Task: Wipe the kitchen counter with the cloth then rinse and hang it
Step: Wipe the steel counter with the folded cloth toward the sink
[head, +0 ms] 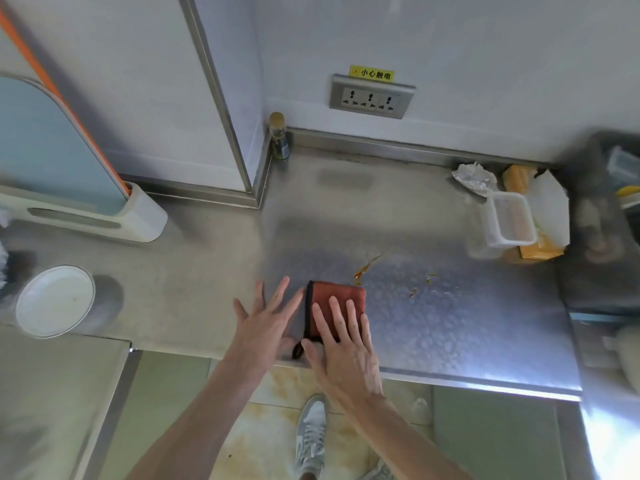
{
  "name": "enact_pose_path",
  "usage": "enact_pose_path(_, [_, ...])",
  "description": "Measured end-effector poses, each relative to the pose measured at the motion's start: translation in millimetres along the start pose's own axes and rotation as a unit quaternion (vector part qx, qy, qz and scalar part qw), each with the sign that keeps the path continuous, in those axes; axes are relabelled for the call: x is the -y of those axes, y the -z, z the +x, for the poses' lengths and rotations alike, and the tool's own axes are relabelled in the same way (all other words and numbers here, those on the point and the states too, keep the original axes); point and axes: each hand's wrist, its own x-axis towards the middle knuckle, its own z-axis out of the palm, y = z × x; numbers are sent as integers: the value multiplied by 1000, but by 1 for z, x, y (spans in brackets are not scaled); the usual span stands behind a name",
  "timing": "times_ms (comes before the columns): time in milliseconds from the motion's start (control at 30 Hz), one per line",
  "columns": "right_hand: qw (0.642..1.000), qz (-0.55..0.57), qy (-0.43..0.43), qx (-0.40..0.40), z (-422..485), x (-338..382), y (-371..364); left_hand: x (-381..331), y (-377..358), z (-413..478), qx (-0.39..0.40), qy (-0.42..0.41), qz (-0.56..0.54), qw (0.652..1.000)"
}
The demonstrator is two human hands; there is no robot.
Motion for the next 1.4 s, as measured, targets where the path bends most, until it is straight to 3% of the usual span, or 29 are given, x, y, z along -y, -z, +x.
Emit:
enact_pose_path(467, [997, 31, -59, -23, 148, -81, 62, -11, 27, 29, 48, 15, 17, 999])
enact_pose_path(667, [996, 33, 10, -81, 49, -68, 25, -12, 28, 31, 53, 26, 11, 998])
enact_pose_path(800, [992, 47, 25, -113, -40, -63, 1, -16, 32, 30, 50, 33, 31, 998])
enact_pose_path(900, [991, 4, 21, -129, -59, -66, -11, -21, 34, 30, 40, 40, 70, 996])
enact_pose_path(1067, [995, -41, -22, -87, 5, -78, 7, -26, 31, 30, 23, 53, 94, 994])
enact_pose_path(1267, [994, 1, -73, -79, 118, -105, 48, -32, 28, 30, 6, 69, 117, 991])
enact_pose_path(1400, [994, 22, -102, -17, 166, -122, 76, -34, 30, 31, 2, 68, 128, 989])
